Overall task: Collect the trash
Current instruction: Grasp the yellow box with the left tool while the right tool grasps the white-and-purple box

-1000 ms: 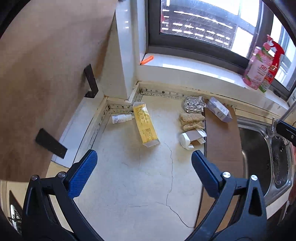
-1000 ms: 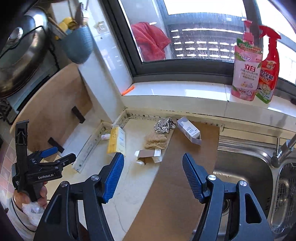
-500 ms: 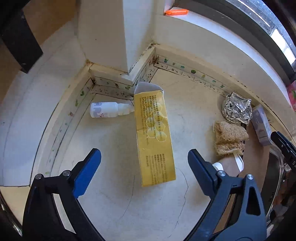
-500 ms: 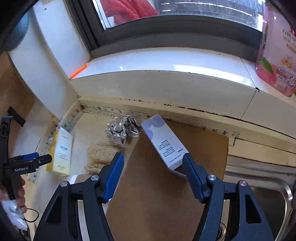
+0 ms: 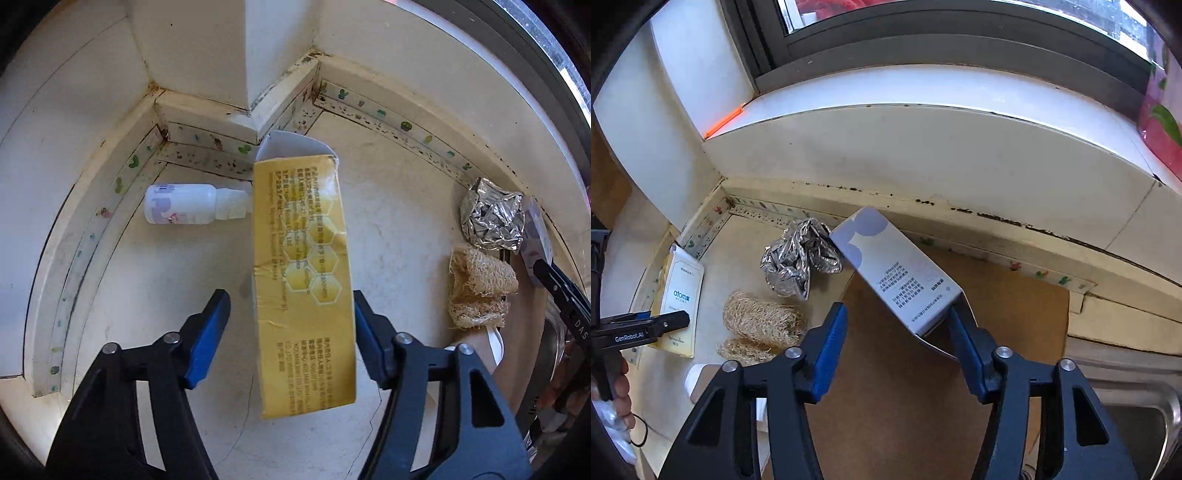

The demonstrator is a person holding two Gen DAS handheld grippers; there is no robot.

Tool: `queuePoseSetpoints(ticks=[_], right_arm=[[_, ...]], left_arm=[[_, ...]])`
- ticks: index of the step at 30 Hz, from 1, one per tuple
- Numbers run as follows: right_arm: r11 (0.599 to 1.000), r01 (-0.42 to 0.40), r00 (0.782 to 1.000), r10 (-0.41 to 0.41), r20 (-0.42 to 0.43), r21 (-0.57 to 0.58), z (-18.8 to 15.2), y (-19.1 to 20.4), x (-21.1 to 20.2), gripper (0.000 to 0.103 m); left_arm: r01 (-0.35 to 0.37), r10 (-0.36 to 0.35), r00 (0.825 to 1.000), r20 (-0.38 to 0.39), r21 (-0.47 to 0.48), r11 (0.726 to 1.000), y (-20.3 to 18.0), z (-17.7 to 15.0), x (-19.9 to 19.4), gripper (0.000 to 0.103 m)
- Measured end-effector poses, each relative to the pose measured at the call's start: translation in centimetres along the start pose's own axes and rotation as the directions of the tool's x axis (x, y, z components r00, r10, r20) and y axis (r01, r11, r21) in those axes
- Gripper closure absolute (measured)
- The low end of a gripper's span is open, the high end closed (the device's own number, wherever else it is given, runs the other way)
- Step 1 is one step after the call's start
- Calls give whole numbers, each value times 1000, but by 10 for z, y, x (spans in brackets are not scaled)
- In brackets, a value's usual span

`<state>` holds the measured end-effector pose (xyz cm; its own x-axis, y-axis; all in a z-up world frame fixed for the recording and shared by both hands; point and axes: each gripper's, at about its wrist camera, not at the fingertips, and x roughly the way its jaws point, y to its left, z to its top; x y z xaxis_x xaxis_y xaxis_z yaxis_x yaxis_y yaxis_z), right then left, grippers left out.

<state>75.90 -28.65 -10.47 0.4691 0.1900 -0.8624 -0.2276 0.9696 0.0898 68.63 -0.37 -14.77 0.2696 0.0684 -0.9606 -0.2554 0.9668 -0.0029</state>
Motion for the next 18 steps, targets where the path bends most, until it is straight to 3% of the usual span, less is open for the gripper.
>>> queuePoseSetpoints(ticks=[3,6,10,18], right_arm=[[999,-47,999,47,-11,-9,0,8,-4,50],[999,2,999,0,35,-33,2,12,-10,49],[998,27,998,-23,63,-59,7,17,-2,37],[989,115,992,-109,66,-93,17,13,25,36]], left_arm=[[5,-5,1000,-6,-11,1000,1,-1,5,55],[5,-6,1000,-4,-21,1000,-1,-2,7,60],[7,-7,1000,-2,-21,1000,-2,-3,9,61],[8,-8,1000,5,-12,1000,-4,1,11,61]])
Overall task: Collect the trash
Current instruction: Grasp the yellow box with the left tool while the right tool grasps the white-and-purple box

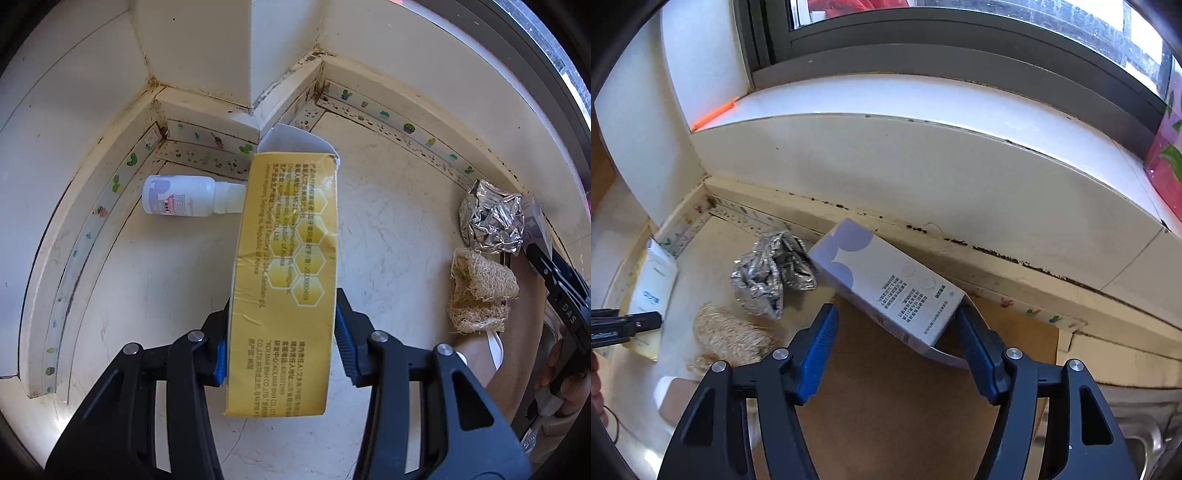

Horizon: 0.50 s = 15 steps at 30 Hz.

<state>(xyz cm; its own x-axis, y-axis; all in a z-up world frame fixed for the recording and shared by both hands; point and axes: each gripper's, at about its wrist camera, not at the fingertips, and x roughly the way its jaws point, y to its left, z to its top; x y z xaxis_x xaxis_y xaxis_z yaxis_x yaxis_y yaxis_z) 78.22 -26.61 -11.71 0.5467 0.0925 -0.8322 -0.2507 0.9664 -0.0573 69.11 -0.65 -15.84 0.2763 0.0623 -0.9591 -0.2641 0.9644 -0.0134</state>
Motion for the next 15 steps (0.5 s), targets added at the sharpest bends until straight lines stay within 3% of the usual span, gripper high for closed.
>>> queuePoseSetpoints(ticks=[5,6,7,8,12,15], right_arm=[[996,45,999,-44,16,-76,3,7,12,37],[995,50,999,-48,22,-90,2,9,14,42],[994,51,999,-49,20,-98,4,13,17,54],[994,47,999,-46,10,-103,3,15,19,56],[994,14,1000,-15,-5,-112,-5,19,13,84],[995,-23,1000,22,-3,-92,-12,18,4,97]], left_arm=[[-9,9,1000,11,11,1000,-3,0,2,61],[-11,11,1000,14,12,1000,-4,-1,0,64],[-8,7,1000,17,14,1000,-6,-3,0,67],[-11,11,1000,19,16,1000,-7,-4,0,67],[-31,30,999,42,22,999,-11,-13,-5,67],[-56,53,996,64,42,998,-16,-25,-9,68]])
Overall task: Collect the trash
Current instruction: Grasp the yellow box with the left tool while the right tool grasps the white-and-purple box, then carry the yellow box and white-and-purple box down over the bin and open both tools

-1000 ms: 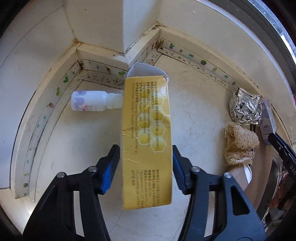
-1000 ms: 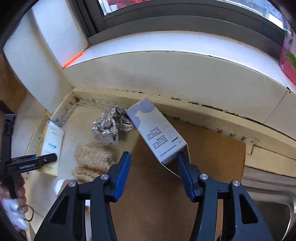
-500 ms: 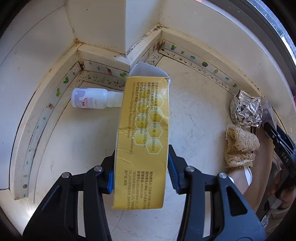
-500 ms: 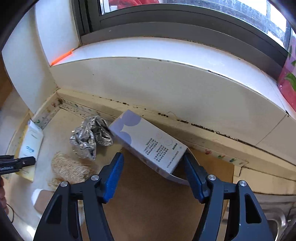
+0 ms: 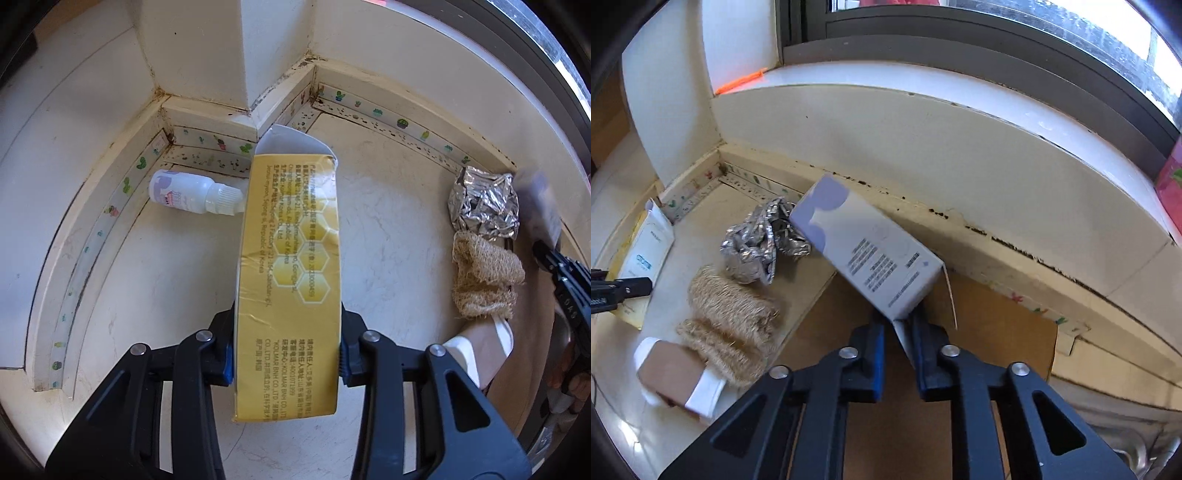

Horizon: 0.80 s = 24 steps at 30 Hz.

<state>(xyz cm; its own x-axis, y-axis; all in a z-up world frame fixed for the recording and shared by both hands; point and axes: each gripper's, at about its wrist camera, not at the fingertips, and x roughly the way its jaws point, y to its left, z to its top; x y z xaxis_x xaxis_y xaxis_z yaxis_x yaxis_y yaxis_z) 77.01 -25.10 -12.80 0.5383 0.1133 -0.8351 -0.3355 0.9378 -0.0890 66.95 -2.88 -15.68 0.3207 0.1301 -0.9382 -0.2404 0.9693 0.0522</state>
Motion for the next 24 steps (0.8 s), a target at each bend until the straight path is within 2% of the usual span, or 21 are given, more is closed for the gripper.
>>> queuePoseSetpoints(ticks=[1,3,8,13,19,24], right_arm=[[1000,-20,1000,20,3,20,-2,-2,-6,101],[996,-64,998,63,12,66,-6,-4,-16,102],[982,-139,990,133,55,131,-19,-1,-51,103],[966,-205,977,191,98,157,-37,16,-106,103],[958,-250,963,231,141,143,-68,60,-182,103],[957,-264,954,241,176,118,-114,106,-263,103]], left_arm=[[-7,7,1000,7,7,1000,-1,-4,-3,68],[-15,14,1000,16,16,1000,-3,-11,-9,68],[8,-9,999,32,32,999,6,-31,-35,68],[45,-49,997,52,69,997,18,-55,-72,68],[126,-136,987,81,120,985,31,-91,-122,68],[195,-212,973,93,165,967,50,-137,-170,68]])
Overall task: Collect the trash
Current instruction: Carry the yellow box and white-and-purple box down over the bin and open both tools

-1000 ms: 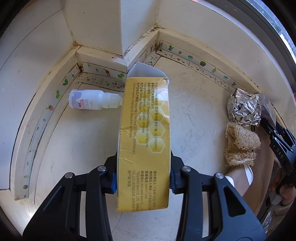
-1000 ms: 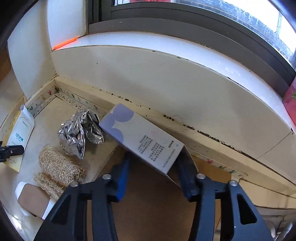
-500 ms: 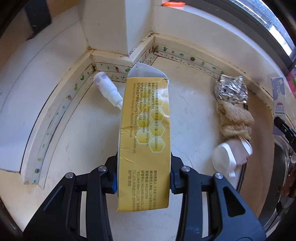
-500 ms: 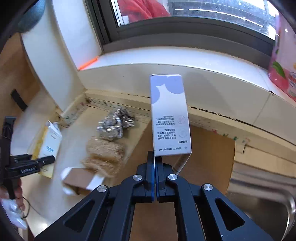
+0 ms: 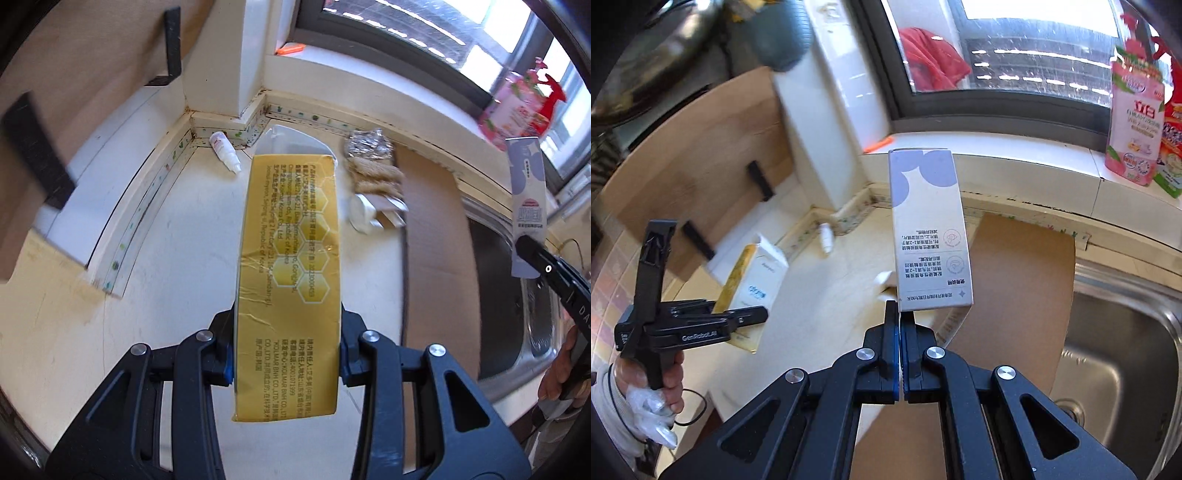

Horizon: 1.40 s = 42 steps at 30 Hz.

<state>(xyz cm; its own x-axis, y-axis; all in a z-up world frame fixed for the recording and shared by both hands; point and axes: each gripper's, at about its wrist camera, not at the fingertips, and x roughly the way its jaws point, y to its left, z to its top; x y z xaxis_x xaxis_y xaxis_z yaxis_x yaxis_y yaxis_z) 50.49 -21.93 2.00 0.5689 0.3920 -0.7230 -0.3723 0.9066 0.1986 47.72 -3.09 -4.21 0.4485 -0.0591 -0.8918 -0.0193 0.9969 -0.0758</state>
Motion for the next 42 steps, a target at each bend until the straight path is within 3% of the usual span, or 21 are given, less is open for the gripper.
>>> queuePoseSetpoints(ticks=[4,11,20,29,35,42], right_arm=[[1000,9,999,-9,39,1,-41,39,-69,103],[998,40,997,-43,69,49,-136,138,-128,103],[990,60,998,-59,-10,129,-275,229,-150,103],[988,62,977,-31,-212,139,-397,259,-100,103],[982,66,933,1,-359,175,-483,244,-27,103],[974,86,879,26,-477,211,-586,218,73,103]], left_arm=[[56,-57,998,16,30,998,8,-42,-42,68],[132,-133,991,6,69,989,26,-132,-98,68],[168,-163,985,-59,100,981,48,-253,-117,68],[156,-137,972,-188,85,984,61,-358,-67,68],[127,-105,961,-256,69,989,73,-425,3,68],[115,-111,932,-345,-10,993,102,-492,110,67]])
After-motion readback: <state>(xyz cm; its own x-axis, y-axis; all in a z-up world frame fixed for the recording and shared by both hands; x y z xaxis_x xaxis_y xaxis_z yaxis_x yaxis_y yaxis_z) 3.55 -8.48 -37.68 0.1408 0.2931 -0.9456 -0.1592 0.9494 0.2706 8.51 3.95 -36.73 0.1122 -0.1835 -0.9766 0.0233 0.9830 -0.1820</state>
